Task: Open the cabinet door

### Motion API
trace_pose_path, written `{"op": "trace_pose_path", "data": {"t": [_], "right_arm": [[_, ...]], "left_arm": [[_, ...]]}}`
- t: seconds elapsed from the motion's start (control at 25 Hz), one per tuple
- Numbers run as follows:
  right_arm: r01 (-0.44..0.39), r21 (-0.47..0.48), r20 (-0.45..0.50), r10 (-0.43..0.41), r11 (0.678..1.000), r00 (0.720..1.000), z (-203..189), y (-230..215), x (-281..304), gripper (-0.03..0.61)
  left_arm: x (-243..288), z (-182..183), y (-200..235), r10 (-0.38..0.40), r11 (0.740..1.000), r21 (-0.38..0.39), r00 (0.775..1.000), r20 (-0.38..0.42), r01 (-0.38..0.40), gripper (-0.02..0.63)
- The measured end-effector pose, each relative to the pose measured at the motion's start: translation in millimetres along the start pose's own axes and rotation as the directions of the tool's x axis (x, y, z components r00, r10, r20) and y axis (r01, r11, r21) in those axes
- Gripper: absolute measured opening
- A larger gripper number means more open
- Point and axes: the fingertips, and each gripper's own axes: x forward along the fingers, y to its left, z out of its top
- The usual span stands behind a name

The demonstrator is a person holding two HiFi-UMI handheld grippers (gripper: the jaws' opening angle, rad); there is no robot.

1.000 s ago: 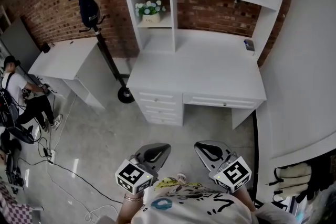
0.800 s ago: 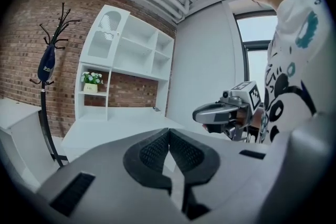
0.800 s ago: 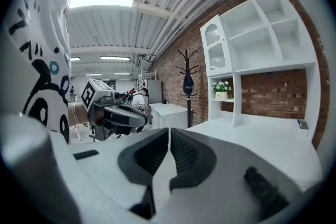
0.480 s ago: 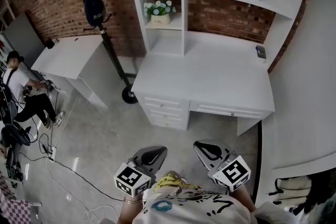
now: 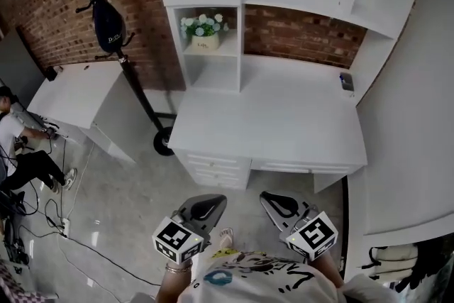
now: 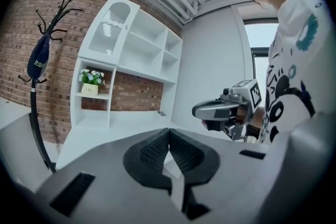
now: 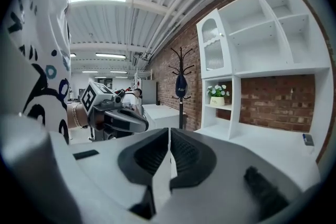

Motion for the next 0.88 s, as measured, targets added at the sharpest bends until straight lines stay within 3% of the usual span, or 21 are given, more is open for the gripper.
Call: {"op": "trace_pose_path", "data": {"t": [0.28, 0.56, 0.88], "right_arm": [[0.062, 0.024, -0.014, -0.062, 0.998, 0.998, 12, -33, 42, 0.029], [0.068, 0.027, 0.003, -0.068, 0.997, 0.998, 31, -53, 97, 0.029], [0.073, 0.021, 0.023, -0.073, 0.997, 0.997, 43, -68, 137, 0.029]], "left_arm": [[20, 27, 55, -0.044, 0.999, 0.033, 0.999, 0.028, 0.043, 0.014], [25, 42, 113, -0.056, 0.996, 0.064, 0.998, 0.032, 0.054, 0.014], [39, 29, 156, -0.074, 0.996, 0.043, 0.997, 0.001, 0.074, 0.014]]}}
